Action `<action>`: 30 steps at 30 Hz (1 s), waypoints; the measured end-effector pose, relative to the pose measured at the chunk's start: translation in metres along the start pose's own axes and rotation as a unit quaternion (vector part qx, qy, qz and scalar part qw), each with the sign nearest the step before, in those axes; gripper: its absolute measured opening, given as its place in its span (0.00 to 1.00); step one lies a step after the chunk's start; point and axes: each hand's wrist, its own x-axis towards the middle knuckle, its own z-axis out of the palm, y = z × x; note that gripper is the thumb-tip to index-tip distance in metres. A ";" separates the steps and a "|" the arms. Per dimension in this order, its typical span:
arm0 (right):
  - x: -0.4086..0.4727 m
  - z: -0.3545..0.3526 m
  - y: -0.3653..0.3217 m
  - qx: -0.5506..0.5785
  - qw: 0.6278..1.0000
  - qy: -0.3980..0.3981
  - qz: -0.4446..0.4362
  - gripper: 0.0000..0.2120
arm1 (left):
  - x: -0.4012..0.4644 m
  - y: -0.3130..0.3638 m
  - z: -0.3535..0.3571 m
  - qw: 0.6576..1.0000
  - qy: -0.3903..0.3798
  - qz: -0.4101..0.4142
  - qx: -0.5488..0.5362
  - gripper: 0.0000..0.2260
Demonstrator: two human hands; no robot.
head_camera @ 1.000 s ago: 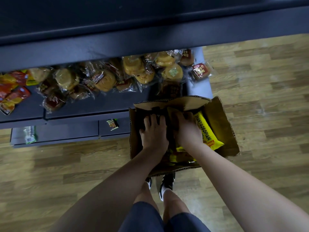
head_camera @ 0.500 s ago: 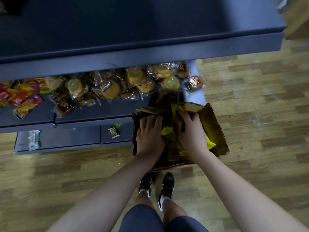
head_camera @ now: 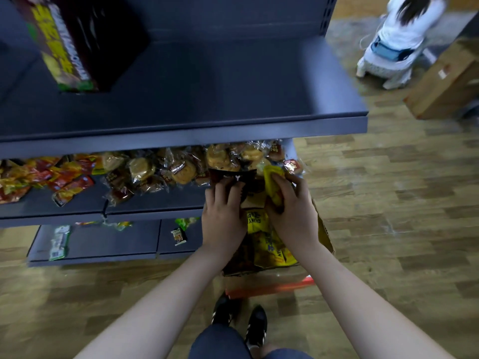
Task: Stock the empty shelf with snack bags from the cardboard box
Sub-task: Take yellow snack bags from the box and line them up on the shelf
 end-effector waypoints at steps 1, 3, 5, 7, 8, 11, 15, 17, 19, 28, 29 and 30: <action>0.000 -0.006 -0.003 0.004 1.000 0.005 -0.006 0.30 | 0.002 0.001 -0.005 1.000 0.018 0.008 -0.002 0.26; 0.000 -0.016 -0.010 0.027 0.999 0.029 -0.025 0.29 | 0.005 0.005 -0.017 0.999 0.048 0.019 -0.007 0.27; 0.000 -0.026 -0.017 0.058 0.995 0.060 -0.048 0.26 | 0.008 0.009 -0.029 0.997 0.072 0.028 -0.010 0.25; 0.001 -0.036 -0.025 0.081 0.991 0.080 -0.074 0.25 | 0.009 0.014 -0.041 0.995 0.092 0.036 -0.010 0.22; 0.001 -0.039 -0.029 0.087 0.989 0.089 -0.084 0.25 | 0.010 0.016 -0.046 0.994 0.100 0.039 -0.009 0.21; 0.001 -0.052 -0.041 0.099 0.983 0.116 -0.102 0.24 | 0.013 0.022 -0.062 0.992 0.124 0.038 -0.005 0.21; 0.004 -0.067 -0.055 0.129 0.976 0.130 -0.119 0.23 | 0.018 0.026 -0.082 0.986 0.160 0.046 -0.015 0.22; 0.007 -0.075 -0.063 0.132 0.971 0.140 -0.139 0.23 | 0.021 0.025 -0.092 0.982 0.180 0.048 -0.016 0.22; 0.011 -0.081 -0.071 0.128 0.968 0.150 -0.154 0.23 | 0.027 0.022 -0.102 0.979 0.197 0.048 -0.012 0.22; 0.039 -0.091 -0.110 0.096 0.961 0.162 -0.202 0.22 | 0.051 -0.009 -0.136 0.969 0.242 0.056 0.000 0.23; 0.042 -0.089 -0.116 0.092 0.961 0.163 -0.205 0.22 | 0.055 -0.013 -0.139 0.968 0.244 0.056 -0.001 0.23; 0.046 -0.087 -0.122 0.089 0.960 0.163 -0.208 0.22 | 0.058 -0.018 -0.143 0.968 0.246 0.057 -0.003 0.24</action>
